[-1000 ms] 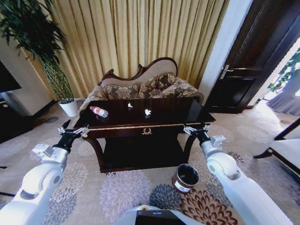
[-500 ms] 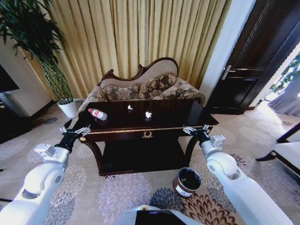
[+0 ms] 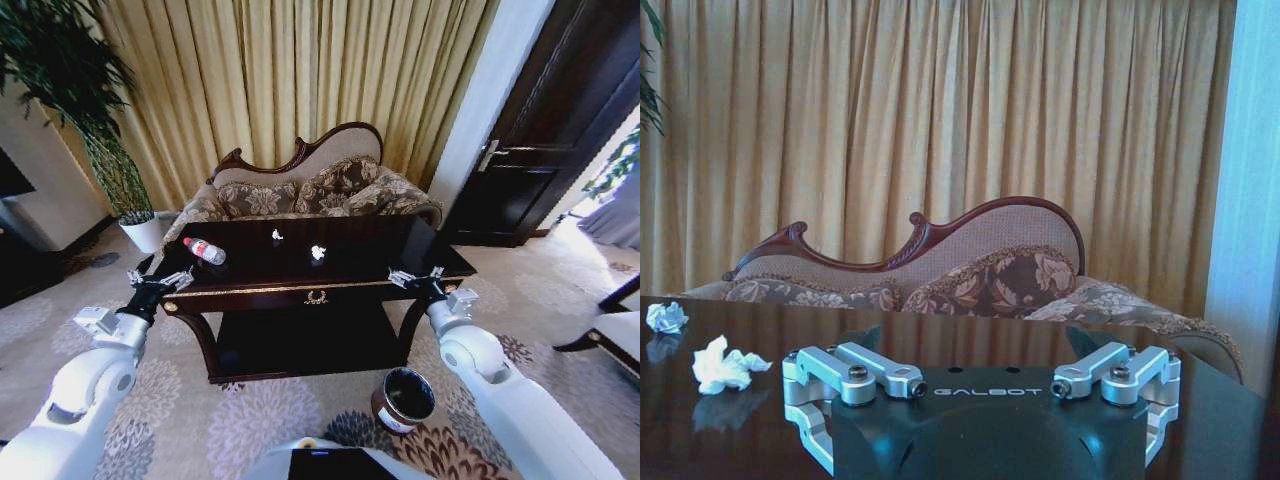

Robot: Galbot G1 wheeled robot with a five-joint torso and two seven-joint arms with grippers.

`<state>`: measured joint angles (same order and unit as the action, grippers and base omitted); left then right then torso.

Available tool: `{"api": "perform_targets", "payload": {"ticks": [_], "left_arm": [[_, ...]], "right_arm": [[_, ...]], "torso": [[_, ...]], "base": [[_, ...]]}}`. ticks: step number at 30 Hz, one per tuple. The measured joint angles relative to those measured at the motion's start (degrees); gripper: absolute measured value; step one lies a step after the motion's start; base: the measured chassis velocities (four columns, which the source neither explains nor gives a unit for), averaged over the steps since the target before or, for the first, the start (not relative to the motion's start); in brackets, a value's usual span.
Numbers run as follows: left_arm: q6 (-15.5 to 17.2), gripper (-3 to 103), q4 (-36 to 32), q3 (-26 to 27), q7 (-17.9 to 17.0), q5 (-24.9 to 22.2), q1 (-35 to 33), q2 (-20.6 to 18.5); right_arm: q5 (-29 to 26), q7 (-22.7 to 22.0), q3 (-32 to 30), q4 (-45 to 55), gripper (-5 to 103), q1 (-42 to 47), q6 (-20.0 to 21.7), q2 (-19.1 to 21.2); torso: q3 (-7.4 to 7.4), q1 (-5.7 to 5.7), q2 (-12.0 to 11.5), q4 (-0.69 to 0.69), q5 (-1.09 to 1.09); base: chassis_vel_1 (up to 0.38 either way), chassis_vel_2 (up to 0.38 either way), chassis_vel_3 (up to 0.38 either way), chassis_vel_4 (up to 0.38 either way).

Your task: Move to the front of the table and place the trash on the table into the trash bin.

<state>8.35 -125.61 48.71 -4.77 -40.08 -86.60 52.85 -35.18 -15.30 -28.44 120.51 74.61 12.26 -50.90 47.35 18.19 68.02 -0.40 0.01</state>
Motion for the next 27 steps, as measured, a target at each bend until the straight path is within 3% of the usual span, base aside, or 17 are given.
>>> {"api": "perform_targets", "payload": {"ticks": [13, 19, 27], "left_arm": [[-0.2, 100, 0.0, -0.1, 0.1, 0.0, 0.1, -0.1], [-0.2, 100, 0.4, -0.2, 0.1, -0.1, 0.3, -0.1], [-0.3, 100, 0.9, -0.1, 0.1, 0.2, 0.1, 0.2]], "right_arm": [[0.2, -0.1, 0.3, 0.2, 100, 0.1, -0.1, 0.1], [2.9, -0.4, 0.4, 0.5, 100, 0.3, 0.9, 0.1], [2.2, 2.5, 2.4, 2.1, 100, -0.4, 2.0, 2.0]], "torso": [[0.00, 0.00, 0.0, 0.00, 0.01], [0.00, 0.01, 0.0, 0.00, 0.00], [0.00, 0.00, 0.0, 0.00, 0.00]], "base": [[-0.096, 0.101, 0.099, -0.091], [-0.069, 0.088, 0.078, -0.092], [-0.016, 0.021, 0.013, -0.019]]}}
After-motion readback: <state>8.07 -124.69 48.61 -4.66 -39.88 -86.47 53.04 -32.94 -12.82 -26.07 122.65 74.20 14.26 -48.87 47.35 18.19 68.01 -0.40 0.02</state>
